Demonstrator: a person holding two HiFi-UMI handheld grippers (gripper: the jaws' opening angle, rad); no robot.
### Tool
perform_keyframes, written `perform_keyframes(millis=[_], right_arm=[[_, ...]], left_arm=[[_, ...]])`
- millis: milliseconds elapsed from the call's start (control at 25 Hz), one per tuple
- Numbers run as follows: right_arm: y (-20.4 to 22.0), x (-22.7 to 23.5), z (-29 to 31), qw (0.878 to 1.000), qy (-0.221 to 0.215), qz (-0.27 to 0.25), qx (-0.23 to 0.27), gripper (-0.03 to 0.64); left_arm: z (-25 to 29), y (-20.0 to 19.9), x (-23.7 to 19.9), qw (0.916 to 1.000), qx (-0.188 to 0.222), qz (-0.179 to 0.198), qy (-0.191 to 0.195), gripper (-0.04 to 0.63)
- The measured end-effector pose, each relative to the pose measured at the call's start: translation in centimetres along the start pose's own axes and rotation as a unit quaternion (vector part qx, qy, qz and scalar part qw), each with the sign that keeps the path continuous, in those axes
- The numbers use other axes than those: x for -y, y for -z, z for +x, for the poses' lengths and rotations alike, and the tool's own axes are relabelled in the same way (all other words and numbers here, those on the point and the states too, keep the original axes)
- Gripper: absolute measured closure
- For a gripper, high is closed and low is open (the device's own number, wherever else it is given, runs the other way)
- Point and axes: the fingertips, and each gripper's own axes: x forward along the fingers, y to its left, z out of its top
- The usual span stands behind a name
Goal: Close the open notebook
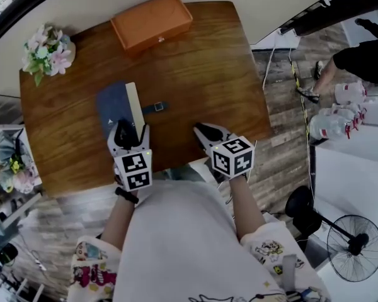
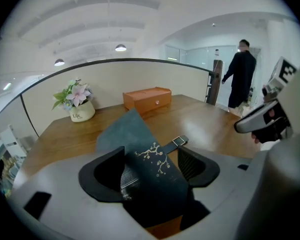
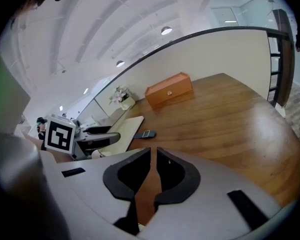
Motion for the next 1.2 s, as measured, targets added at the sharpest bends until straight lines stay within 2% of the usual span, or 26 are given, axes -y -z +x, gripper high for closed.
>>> perform_keyframes(millis=[240, 640, 920, 1200], right_arm=[[0.5, 0.9, -0.3, 1.000, 0.008, 0.013, 0.000, 0.583], [1.1, 2.0, -0.9, 0.999, 0.022, 0.029, 0.001, 0.583], [1.5, 2.2, -1.2, 0.999, 0.028, 0.035, 0.003, 0.583], [1.4, 2.0, -1.5, 0.999, 0.031, 0.035, 0.005, 0.583]], left_arm=[[1.2, 1.0, 0.7, 0.9986, -0.018, 0.045, -0.023, 0.276], [2.6, 2.3, 1.8, 0.9941, -0.045, 0.097, -0.022, 0.249], [3.0, 2.7, 2.2, 0.9931, -0.051, 0.105, -0.009, 0.239], [2.7, 2.5, 2.1, 0.9948, -0.048, 0.090, 0.003, 0.239]])
